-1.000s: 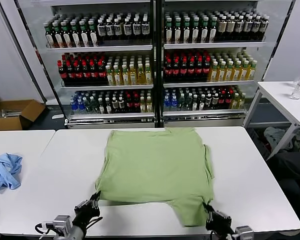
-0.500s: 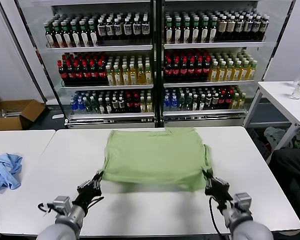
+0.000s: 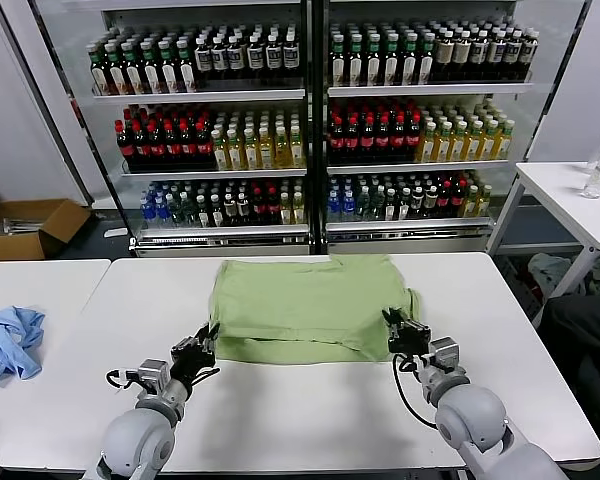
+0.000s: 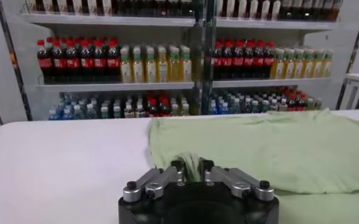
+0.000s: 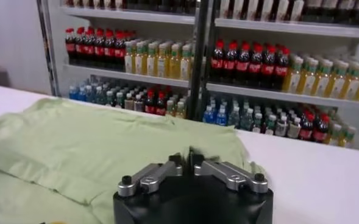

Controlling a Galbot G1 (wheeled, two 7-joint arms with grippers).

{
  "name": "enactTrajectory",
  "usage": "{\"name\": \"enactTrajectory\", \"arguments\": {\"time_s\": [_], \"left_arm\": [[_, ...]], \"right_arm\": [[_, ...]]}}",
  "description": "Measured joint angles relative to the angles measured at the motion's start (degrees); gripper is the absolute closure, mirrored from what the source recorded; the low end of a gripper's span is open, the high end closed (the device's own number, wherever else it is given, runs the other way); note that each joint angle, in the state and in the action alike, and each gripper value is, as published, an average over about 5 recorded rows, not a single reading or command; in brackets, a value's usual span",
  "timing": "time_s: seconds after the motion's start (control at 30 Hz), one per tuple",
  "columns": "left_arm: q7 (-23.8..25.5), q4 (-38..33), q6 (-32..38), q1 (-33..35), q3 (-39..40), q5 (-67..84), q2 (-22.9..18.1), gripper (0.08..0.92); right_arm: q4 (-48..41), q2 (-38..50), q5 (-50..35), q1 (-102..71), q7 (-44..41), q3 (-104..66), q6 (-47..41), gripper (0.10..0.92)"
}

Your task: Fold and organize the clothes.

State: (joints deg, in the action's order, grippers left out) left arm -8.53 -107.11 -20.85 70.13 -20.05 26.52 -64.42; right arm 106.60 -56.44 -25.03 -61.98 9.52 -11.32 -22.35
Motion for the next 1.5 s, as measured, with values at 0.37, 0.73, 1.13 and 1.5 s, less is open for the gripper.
{"name": "enactTrajectory", "arguments": {"time_s": [0.37, 0.73, 1.13, 1.5], "left_arm": [[-1.81, 0.74, -0.23, 2.55, -0.37, -2.09, -0.87, 0.372], [-1.85, 3.57, -1.41, 1.41, 0.99, -1.11, -1.13, 0.369], [-0.45, 4.19, -2.1, 1.45, 0.47, 2.82, -0.2, 0.715], [-0.83, -2.28, -1.96, 8.27, -2.56, 5.12, -0.48, 0.915]], "right_arm": [[-2.09, -0.19, -1.25, -3.59, 0.73, -4.48, -2.87, 0.277], [-3.08, -0.61, -6.23, -5.02, -0.01, -4.82, -5.98, 0.391], [-1.51, 0.9, -9.45, -6.95, -0.63, -5.32, -7.34, 0.729], [7.79, 2.83, -9.6, -17.58, -0.81, -11.34, -8.9, 0.862]]}}
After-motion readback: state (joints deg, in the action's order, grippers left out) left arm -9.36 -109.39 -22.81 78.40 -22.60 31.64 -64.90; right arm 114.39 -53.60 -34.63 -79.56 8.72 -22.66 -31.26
